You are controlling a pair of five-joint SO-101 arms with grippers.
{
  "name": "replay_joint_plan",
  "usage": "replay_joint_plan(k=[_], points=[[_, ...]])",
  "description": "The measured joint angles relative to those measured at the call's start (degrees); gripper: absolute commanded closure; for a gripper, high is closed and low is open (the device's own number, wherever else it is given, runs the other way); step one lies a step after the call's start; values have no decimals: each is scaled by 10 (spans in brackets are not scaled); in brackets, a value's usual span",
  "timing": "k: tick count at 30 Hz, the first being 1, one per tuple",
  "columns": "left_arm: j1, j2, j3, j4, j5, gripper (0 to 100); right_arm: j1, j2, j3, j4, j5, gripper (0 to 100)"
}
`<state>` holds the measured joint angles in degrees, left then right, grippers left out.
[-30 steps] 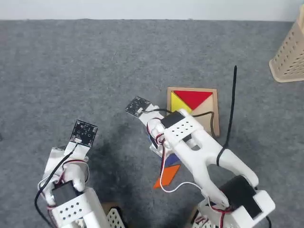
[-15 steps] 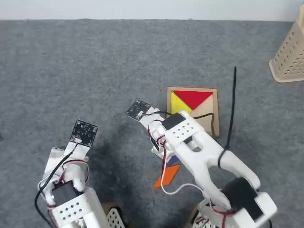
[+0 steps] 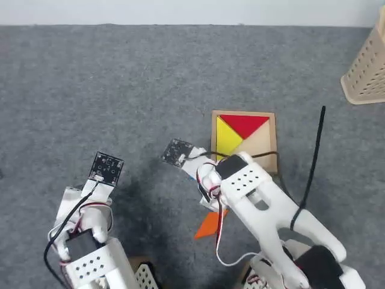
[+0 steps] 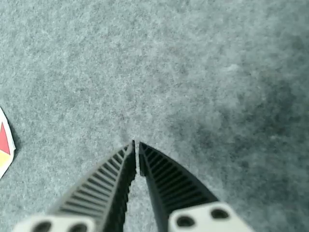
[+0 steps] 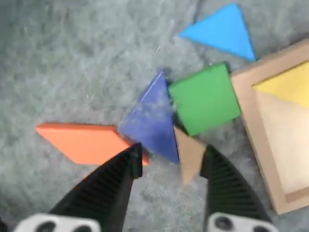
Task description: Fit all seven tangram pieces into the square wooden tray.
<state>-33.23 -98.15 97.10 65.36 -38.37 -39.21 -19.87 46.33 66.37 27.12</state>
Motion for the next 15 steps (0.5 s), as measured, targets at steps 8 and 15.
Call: replay_joint_plan(k=[8,15], points=[[0,0,0,0,0,988,-43,0,66,3,130,757],[0,0,0,0,0,988,-94,-45,69,22,249,701]])
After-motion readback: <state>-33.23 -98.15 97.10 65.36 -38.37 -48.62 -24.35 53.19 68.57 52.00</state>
